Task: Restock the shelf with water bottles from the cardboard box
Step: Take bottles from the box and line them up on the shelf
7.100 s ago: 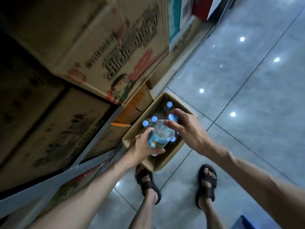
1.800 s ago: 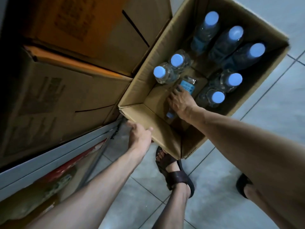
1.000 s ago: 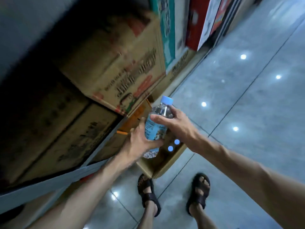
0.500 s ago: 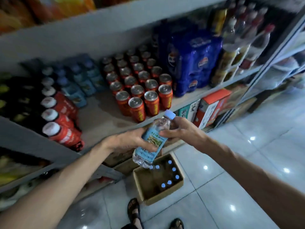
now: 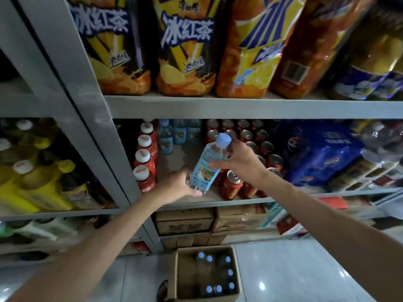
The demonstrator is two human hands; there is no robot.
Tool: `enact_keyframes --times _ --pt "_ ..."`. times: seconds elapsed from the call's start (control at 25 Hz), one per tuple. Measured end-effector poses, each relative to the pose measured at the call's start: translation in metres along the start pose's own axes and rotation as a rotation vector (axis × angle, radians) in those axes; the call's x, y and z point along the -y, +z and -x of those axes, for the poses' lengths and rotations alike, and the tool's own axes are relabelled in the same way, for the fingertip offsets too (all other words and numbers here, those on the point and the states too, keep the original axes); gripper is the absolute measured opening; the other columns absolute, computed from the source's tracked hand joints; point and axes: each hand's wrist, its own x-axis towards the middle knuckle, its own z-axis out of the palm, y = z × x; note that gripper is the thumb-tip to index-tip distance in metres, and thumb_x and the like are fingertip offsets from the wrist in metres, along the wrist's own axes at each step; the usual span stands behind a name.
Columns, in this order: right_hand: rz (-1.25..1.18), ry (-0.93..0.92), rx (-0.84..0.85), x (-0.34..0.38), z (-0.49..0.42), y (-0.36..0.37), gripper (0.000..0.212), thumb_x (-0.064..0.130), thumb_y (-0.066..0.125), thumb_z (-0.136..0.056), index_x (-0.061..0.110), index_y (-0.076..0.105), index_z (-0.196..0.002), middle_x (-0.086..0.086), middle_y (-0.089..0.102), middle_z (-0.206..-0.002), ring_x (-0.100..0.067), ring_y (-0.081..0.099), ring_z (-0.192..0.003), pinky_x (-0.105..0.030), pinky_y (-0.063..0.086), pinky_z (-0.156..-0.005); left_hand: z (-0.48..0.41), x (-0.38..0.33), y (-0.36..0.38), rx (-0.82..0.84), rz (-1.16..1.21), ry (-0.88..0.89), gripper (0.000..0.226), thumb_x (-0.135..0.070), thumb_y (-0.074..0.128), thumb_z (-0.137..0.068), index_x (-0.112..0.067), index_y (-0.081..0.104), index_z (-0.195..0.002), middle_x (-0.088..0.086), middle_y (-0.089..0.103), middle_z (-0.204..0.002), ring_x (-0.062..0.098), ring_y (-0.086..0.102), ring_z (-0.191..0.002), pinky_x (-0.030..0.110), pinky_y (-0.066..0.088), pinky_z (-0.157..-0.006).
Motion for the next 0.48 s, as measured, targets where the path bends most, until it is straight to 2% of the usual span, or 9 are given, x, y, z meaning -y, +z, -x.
enact_keyframes --times 0.04,0.16,0.24,0.32,0.4,0.44,0.48 --pt "0.031 -0.014 -0.001 0.004 -0.018 0.004 0.061 0.029 0.084 -0.061 0.02 0.061 -0.116 0.006 0.072 -0.108 -0.011 0.068 -0.1 -0.037 0.056 -0.085 -0.006 0.006 0.001 -0.032 -0.07 -0.032 0.073 -0.041 0.078 -0.073 -0.023 0.041 -0.133 0.0 0.056 -0.13 0.015 0.056 -0.112 0.025 0.045 -0.084" --pt "0.193 -0.04 -0.006 0.013 -0.065 0.021 0.061 0.022 0.084 -0.068 0.013 0.055 -0.121 0.006 0.064 -0.109 -0.013 0.061 -0.101 -0.026 0.048 -0.08 -0.031 0.025 0.011 0.019 -0.263 -0.196 0.1 -0.055 0.071 -0.076 -0.01 0.02 -0.149 0.015 0.031 -0.152 0.029 0.037 -0.135 0.036 0.038 -0.106" --pt "0.26 -0.059 0.009 0.011 -0.091 0.035 0.061 0.016 0.083 -0.071 0.008 0.053 -0.124 0.0 0.062 -0.109 -0.015 0.059 -0.101 -0.023 0.044 -0.079 -0.039 0.036 0.014 0.062 -0.419 -0.269 0.106 -0.065 0.067 -0.073 -0.005 0.022 -0.148 0.021 0.032 -0.15 0.034 0.037 -0.134 0.04 0.037 -0.107" --pt "0.291 -0.07 0.027 0.003 -0.114 0.049 0.058 0.013 0.082 -0.072 0.004 0.055 -0.122 -0.005 0.064 -0.113 -0.017 0.061 -0.105 -0.018 0.044 -0.079 -0.04 0.045 0.015 0.089 -0.458 -0.295 0.109 -0.068 0.066 -0.071 -0.004 0.023 -0.148 0.022 0.035 -0.148 0.036 0.038 -0.133 0.041 0.037 -0.107" --pt "0.331 -0.067 0.033 -0.009 -0.136 0.063 0.055 0.015 0.081 -0.074 0.005 0.056 -0.122 -0.001 0.062 -0.108 -0.012 0.06 -0.1 -0.008 0.042 -0.069 -0.044 0.056 0.018 0.088 -0.455 -0.303 0.109 -0.065 0.069 -0.071 -0.002 0.023 -0.147 0.022 0.036 -0.148 0.036 0.041 -0.132 0.039 0.037 -0.106" --pt "0.345 -0.058 0.018 -0.013 -0.145 0.07 0.055 0.019 0.08 -0.075 0.006 0.056 -0.123 -0.001 0.063 -0.108 -0.013 0.06 -0.099 -0.008 0.043 -0.067 -0.047 0.064 0.022 0.088 -0.444 -0.31 0.107 -0.063 0.07 -0.071 -0.002 0.024 -0.146 0.022 0.036 -0.148 0.036 0.041 -0.132 0.039 0.036 -0.106" --pt "0.36 -0.053 -0.003 -0.019 -0.153 0.077 0.057 0.023 0.08 -0.074 0.008 0.056 -0.124 -0.004 0.065 -0.113 -0.018 0.062 -0.101 -0.014 0.047 -0.071 -0.05 0.069 0.027 0.083 -0.441 -0.315 0.105 -0.06 0.071 -0.072 -0.002 0.024 -0.146 0.023 0.034 -0.149 0.038 0.039 -0.133 0.041 0.034 -0.108"
